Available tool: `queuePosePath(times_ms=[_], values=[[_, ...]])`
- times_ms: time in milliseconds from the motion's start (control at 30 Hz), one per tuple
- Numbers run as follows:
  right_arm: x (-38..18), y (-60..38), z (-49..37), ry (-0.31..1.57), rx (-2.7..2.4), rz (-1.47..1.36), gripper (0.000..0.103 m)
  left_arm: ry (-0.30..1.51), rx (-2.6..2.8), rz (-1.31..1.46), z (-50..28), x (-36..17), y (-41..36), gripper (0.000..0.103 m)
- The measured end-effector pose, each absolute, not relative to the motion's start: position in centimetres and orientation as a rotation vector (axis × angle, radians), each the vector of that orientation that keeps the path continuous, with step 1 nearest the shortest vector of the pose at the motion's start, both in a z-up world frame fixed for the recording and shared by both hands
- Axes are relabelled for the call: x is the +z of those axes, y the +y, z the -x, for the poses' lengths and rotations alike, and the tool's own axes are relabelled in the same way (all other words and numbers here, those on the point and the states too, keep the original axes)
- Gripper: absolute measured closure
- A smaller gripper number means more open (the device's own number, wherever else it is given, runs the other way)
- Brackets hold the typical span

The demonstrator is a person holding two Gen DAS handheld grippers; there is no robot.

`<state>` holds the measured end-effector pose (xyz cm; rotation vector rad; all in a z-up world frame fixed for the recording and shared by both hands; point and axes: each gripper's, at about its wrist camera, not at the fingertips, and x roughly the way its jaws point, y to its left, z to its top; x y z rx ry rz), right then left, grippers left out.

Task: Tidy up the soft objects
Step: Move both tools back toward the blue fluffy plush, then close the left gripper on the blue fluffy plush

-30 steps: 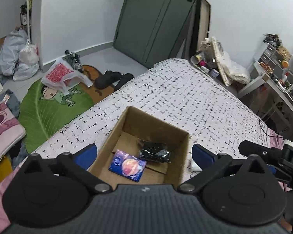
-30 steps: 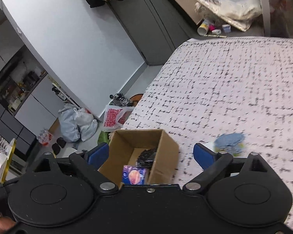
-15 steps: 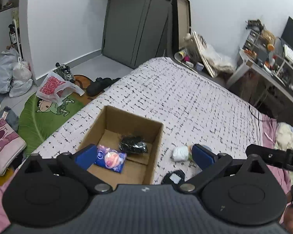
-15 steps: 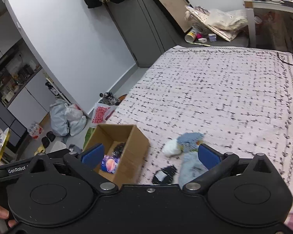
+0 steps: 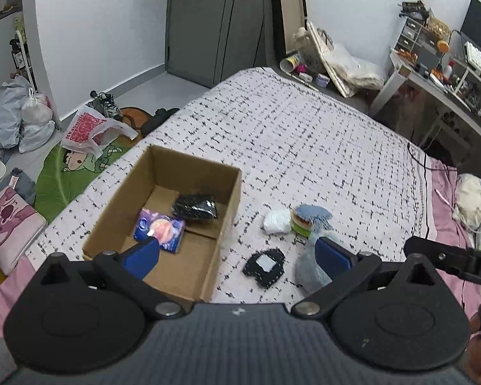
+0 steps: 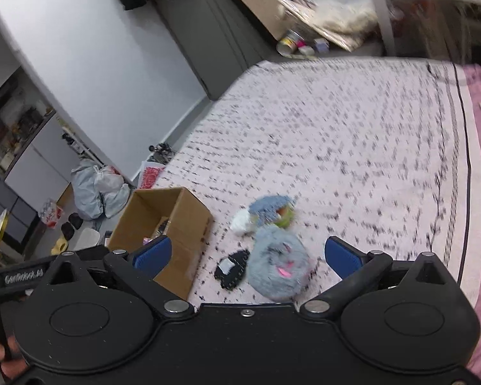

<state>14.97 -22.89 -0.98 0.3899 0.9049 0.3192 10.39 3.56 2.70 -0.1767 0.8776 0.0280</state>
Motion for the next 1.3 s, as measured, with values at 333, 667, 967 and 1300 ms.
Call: queuePosePath(times_ms=[333, 667, 967, 1300], values=[[-4.6, -24.5, -15.9, 1.023, 0.312, -0.519, 0.001, 0.889, 0.034, 0.170, -10.8, 0.6, 0.6, 0.002], [-7.2, -26.0, -16.6, 1.072, 0.244, -0.639, 0.025, 0.939, 0.018, 0.206, -13.0, -3.0, -1.9, 0.014], [-10.4, -27.2, -18.3, 1.158, 0.177, -0.751, 0.050, 1.003, -0.051, 0.287, -15.4, -6.0, -3.9, 0.030], [-13.7, -25.7, -20.2, 1.225, 0.153, -0.789, 0.058, 1.098, -0.052, 0.423, -18.1, -9.9, -4.6, 0.055]])
